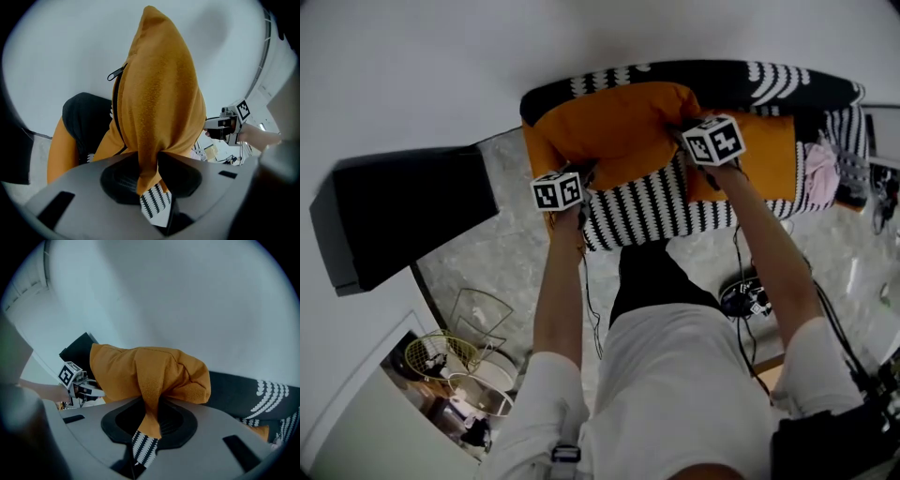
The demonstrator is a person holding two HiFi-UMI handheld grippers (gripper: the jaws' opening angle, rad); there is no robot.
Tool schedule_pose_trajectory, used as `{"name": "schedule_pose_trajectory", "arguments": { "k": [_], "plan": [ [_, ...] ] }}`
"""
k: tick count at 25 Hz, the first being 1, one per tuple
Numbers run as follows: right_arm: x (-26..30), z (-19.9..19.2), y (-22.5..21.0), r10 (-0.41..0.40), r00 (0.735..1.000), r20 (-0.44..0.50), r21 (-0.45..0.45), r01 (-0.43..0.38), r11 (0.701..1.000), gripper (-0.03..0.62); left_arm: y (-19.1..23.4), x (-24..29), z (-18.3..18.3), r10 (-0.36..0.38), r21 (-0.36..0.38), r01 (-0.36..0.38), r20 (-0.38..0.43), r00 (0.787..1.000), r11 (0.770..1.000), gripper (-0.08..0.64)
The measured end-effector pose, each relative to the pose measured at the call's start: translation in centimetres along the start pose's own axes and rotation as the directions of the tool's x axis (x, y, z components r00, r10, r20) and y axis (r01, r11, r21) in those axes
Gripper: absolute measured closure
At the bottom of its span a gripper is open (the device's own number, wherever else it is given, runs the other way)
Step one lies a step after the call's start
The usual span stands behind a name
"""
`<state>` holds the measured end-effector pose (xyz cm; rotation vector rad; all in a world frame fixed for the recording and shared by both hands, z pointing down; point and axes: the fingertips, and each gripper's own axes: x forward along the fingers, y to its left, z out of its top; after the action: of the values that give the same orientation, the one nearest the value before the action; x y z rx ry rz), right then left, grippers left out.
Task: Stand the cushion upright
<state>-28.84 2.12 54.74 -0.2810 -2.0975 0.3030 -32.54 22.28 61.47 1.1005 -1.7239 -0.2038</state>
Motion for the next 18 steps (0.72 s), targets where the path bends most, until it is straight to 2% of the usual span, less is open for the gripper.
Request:
{"name": "schedule_pose_trajectory", "arguments": {
  "k": [3, 6, 9, 12, 14, 18],
  "plan": [
    [2.3, -0.9, -0.4, 0.002, 0.999, -0.038, 0.022, -0.001, 1.0, 0.508, 2.0, 1.1, -0.9, 0.01, 0.0, -0.01, -0.051, 0.999, 1.0, 0.44],
    [3.4, 0.0, -0.5, -0.021, 1.0, -0.011, 0.016, 0.021, 1.0, 0.474, 3.8, 1.2, -0.5, 0.033, -0.008, -0.034, -0.037, 0.999, 0.999, 0.403],
    [3.2, 1.7, -1.1, -0.095, 0.994, 0.057, 0.005, 0.095, 0.995, 0.386, 5.9, 0.2, 0.3, 0.123, 0.018, -0.123, -0.012, 0.992, 0.992, 0.336],
    [1.7, 2.5, -1.8, -0.158, 0.98, 0.123, 0.031, 0.155, 0.987, 0.385, 7.5, -1.8, 1.2, 0.227, 0.054, -0.228, 0.022, 0.974, 0.972, 0.328],
    [0.9, 1.9, -1.8, -0.156, 0.978, 0.141, 0.046, 0.151, 0.987, 0.385, 7.9, -3.2, 1.9, 0.269, 0.078, -0.272, 0.046, 0.962, 0.959, 0.327],
    [-1.4, 0.3, -0.2, -0.118, 0.974, 0.193, 0.048, 0.111, 0.993, 0.387, 6.1, -5.7, 3.0, 0.25, 0.121, -0.259, 0.087, 0.964, 0.958, 0.332]
  ]
}}
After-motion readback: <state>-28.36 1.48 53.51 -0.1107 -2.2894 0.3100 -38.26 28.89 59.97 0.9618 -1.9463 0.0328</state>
